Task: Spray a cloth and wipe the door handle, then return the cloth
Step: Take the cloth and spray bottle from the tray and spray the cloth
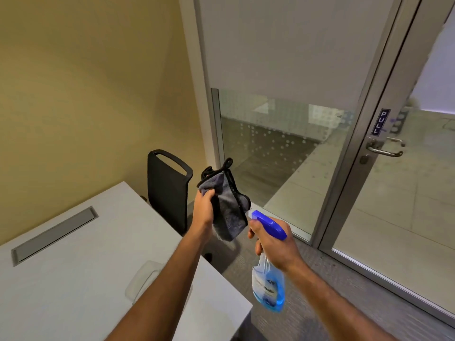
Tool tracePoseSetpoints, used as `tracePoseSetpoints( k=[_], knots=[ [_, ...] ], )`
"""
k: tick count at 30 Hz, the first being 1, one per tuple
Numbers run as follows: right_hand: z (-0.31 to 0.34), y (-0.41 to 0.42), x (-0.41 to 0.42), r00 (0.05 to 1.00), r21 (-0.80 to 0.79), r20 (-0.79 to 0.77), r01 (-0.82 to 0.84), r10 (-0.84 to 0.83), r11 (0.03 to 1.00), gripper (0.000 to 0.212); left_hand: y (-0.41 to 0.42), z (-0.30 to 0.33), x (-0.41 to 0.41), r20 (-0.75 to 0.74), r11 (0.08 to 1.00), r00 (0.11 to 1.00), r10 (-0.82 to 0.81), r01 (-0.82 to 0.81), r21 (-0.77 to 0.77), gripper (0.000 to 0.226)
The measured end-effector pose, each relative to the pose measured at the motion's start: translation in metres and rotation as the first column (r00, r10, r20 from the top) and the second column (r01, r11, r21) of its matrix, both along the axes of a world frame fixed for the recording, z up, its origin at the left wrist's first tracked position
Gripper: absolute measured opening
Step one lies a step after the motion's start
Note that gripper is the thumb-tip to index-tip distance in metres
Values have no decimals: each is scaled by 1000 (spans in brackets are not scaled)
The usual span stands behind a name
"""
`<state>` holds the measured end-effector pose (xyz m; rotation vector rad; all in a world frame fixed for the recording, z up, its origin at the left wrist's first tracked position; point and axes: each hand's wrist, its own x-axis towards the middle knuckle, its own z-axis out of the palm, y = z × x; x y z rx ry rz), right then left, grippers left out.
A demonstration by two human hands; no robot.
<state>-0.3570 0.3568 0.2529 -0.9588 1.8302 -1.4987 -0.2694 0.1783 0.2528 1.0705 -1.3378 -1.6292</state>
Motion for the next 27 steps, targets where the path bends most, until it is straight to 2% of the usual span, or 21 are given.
tracePoseSetpoints(
  k=[5, 13, 16, 22, 24, 27],
  knots=[
    [2, 1, -1, 998, 24, -46, -51, 52, 998, 37, 0, 10, -4, -26, 1000, 1000, 6, -6, 1, 22],
    [-8, 7, 0, 995, 54, 36, -93, 92, 994, 38, -6, 20, -4, -64, 1000, 998, 19, -18, 3, 25],
    [-14, 7, -2, 991, 49, 130, -44, 37, 998, 37, -10, 24, -5, -56, 1000, 998, 13, -14, -8, 16],
    [-23, 10, -6, 996, 96, 85, 25, -33, 995, 39, -12, 31, -4, -60, 999, 998, 13, -16, -37, 16],
    [-21, 8, -9, 995, 79, 65, 75, -80, 994, 38, -12, 31, -3, -57, 999, 998, 11, -13, -42, 16],
    [-14, 5, -11, 995, 43, 77, 65, -69, 997, 39, -9, 30, -3, -57, 999, 998, 2, -5, -52, 16]
  ],
)
